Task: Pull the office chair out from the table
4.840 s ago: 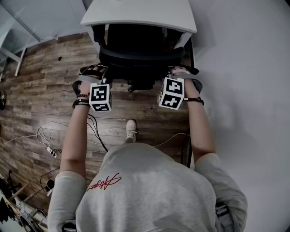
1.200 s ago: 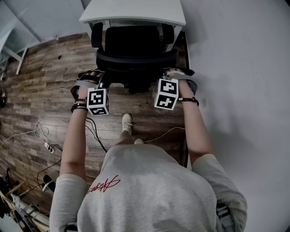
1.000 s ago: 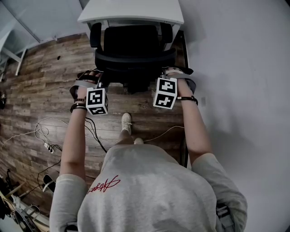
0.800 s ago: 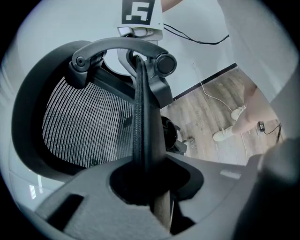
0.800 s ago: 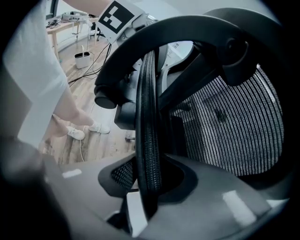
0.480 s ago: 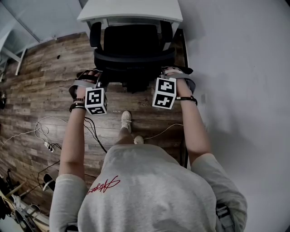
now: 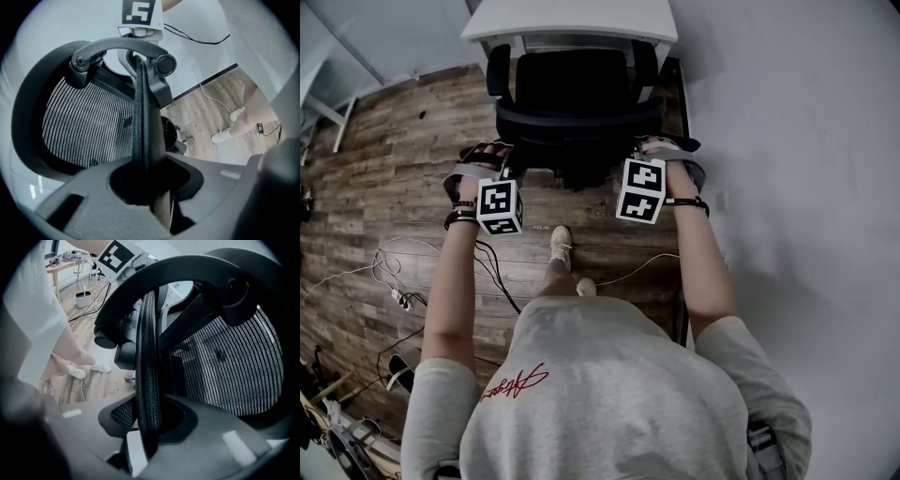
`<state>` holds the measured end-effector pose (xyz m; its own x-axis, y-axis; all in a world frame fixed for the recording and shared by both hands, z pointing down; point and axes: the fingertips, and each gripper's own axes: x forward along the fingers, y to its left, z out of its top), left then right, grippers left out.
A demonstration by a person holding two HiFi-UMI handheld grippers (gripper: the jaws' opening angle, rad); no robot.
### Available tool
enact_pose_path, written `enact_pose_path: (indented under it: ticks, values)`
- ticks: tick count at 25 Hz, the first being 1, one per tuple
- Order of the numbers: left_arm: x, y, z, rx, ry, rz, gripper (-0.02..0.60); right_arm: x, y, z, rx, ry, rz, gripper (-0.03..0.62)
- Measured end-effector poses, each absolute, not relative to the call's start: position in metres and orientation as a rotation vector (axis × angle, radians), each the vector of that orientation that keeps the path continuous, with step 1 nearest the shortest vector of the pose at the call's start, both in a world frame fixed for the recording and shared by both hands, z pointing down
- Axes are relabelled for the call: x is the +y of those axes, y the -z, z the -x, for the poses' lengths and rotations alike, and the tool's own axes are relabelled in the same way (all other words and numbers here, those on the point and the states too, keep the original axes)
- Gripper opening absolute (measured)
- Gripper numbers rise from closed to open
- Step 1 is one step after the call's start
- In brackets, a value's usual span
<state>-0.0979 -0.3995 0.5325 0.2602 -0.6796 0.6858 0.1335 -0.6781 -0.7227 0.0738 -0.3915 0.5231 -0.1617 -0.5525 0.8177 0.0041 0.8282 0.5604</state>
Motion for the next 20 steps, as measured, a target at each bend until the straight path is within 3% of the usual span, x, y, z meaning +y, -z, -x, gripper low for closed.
enact_pose_path:
  ticks: [20]
  values:
    - [-0.382, -0.536, 0.085, 0.496, 1.519, 1.863, 0.063, -0.377, -0.524, -0.087, -1.680, 0.538, -0.429, 0.104]
